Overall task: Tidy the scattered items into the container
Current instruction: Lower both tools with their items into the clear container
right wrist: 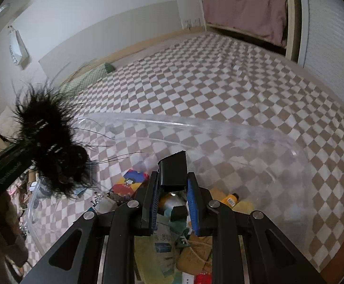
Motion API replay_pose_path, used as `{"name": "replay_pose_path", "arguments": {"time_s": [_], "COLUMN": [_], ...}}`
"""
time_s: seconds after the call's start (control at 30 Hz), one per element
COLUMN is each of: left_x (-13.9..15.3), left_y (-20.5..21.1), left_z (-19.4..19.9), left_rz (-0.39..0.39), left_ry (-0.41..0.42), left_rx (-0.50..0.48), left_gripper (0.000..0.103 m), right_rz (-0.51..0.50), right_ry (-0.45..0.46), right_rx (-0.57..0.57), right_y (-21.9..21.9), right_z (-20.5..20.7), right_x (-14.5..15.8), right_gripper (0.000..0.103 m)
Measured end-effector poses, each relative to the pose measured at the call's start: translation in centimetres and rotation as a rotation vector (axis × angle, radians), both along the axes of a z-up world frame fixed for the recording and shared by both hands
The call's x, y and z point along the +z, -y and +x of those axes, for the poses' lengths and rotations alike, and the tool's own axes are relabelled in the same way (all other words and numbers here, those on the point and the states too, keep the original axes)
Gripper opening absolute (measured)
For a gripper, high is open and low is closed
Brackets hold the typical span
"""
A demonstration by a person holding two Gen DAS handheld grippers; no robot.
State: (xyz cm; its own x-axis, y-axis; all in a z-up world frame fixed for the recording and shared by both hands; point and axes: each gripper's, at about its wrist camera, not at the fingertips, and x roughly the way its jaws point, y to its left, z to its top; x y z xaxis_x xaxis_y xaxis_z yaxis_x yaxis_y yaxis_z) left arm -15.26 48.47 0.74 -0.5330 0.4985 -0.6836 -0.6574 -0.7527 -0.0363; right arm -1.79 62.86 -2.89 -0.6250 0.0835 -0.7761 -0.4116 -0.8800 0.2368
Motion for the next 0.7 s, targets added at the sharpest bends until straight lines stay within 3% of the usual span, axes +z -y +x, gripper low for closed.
{"name": "replay_pose_path", "arguments": {"time_s": [0.5, 0.7], "left_x": [-3.3, -4.6], "left_y": [-4.2, -6.2], "left_z": [-2.5, -1.7], "left_rz": [-0.196, -0.298], "left_ry": [-0.03, -0.067], "left_rx": [-0.07, -0.154], "left_gripper": [0.013, 0.013], "right_rz": [-0.13, -0.168], "right_ry": [0.161, 0.252], "right_rx": [-0.063, -0.108], "right_y": [-2.3, -3.7], "right_z": [-1.7, -2.6], "right_x": [-3.2, -5.4], "right_gripper": [0.023, 0.023]}}
